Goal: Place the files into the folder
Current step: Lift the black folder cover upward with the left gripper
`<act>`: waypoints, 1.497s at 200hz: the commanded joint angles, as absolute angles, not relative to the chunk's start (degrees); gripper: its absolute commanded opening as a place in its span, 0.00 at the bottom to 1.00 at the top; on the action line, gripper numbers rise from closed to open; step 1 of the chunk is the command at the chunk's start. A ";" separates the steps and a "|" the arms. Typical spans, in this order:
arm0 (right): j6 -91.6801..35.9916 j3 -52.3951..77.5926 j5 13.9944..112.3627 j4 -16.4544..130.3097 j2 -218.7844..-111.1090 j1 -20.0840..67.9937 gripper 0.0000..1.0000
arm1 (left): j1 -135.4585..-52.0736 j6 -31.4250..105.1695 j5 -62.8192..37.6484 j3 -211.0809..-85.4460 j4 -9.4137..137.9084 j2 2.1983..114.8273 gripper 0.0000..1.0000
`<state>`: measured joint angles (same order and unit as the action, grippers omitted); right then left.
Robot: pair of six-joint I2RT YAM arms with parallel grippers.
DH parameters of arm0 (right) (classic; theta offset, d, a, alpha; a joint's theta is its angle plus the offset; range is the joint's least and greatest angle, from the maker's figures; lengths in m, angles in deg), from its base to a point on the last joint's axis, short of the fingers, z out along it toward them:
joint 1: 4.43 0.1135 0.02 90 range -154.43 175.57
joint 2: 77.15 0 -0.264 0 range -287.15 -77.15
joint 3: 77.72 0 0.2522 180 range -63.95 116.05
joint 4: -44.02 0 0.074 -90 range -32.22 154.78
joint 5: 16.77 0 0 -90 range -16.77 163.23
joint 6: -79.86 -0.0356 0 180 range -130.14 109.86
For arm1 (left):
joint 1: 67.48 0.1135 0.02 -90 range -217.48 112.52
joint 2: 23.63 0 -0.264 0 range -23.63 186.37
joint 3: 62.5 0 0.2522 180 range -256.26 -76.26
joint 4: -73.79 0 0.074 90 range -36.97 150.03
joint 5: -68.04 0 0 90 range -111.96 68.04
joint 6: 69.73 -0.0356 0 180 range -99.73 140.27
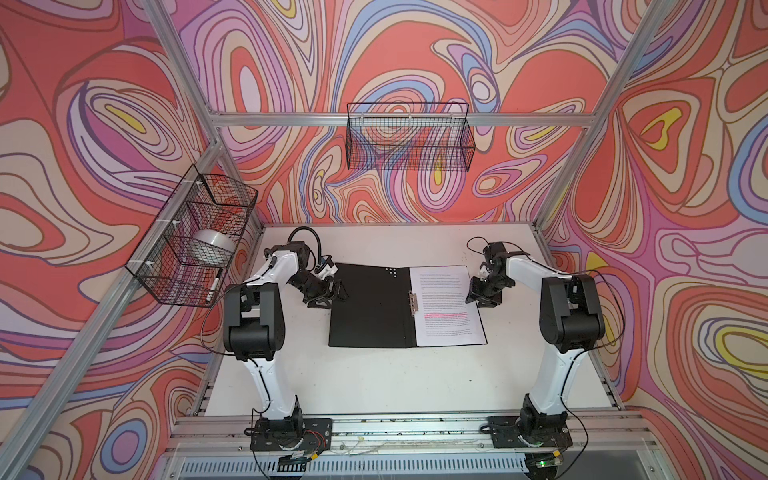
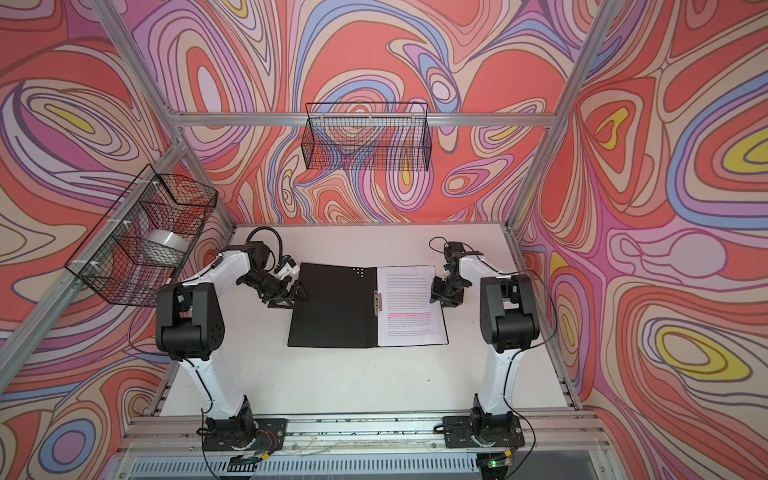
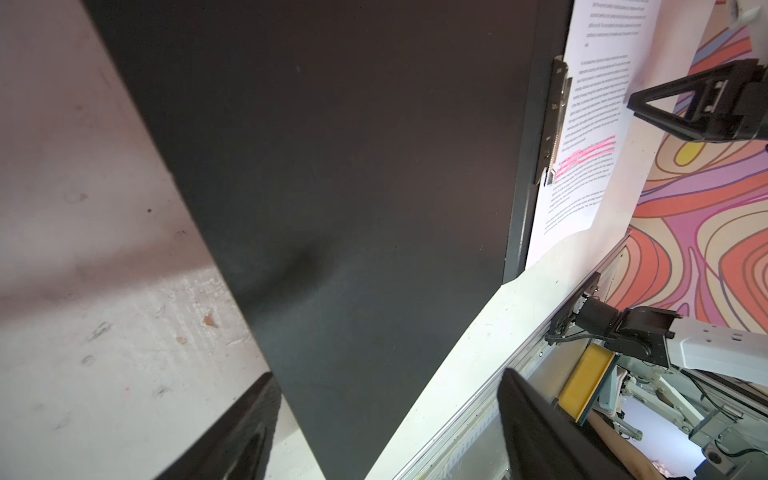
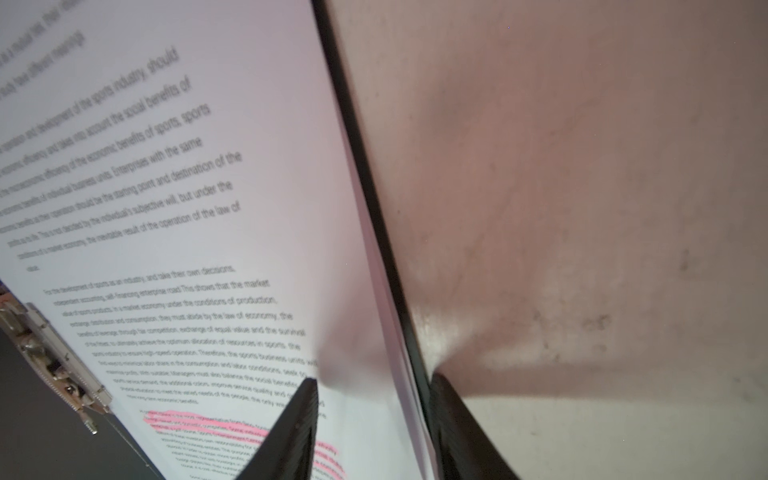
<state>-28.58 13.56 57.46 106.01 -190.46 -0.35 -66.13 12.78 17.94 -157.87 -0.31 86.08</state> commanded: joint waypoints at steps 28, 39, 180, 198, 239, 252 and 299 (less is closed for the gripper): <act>-28.78 11.84 48.05 106.69 -194.30 1.99 0.45 | -68.77 9.96 35.15 -159.23 -3.23 83.96 0.82; -28.73 11.87 48.12 106.73 -194.43 2.03 0.45 | -68.71 9.67 35.52 -159.32 -3.50 83.84 0.82; -28.73 12.56 48.09 107.26 -193.95 2.13 0.45 | -68.71 8.92 37.81 -162.64 -6.89 82.22 0.82; -28.89 12.55 48.09 107.26 -193.89 2.04 0.45 | -68.71 8.78 38.11 -163.42 -7.67 81.58 0.82; -28.93 12.56 48.10 107.26 -193.37 2.15 0.45 | -68.77 8.25 38.64 -165.02 -9.48 80.17 0.83; -28.95 12.71 48.15 107.35 -193.36 2.13 0.45 | -68.79 8.22 38.77 -165.44 -9.90 79.66 0.83; -29.41 12.60 48.97 105.39 -190.28 2.08 0.46 | -68.90 8.56 39.48 -166.17 -10.43 78.19 0.84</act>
<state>-28.93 13.67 48.26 106.20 -191.36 1.35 -68.62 10.16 37.55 -164.69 -7.70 80.29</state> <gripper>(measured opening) 0.453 0.839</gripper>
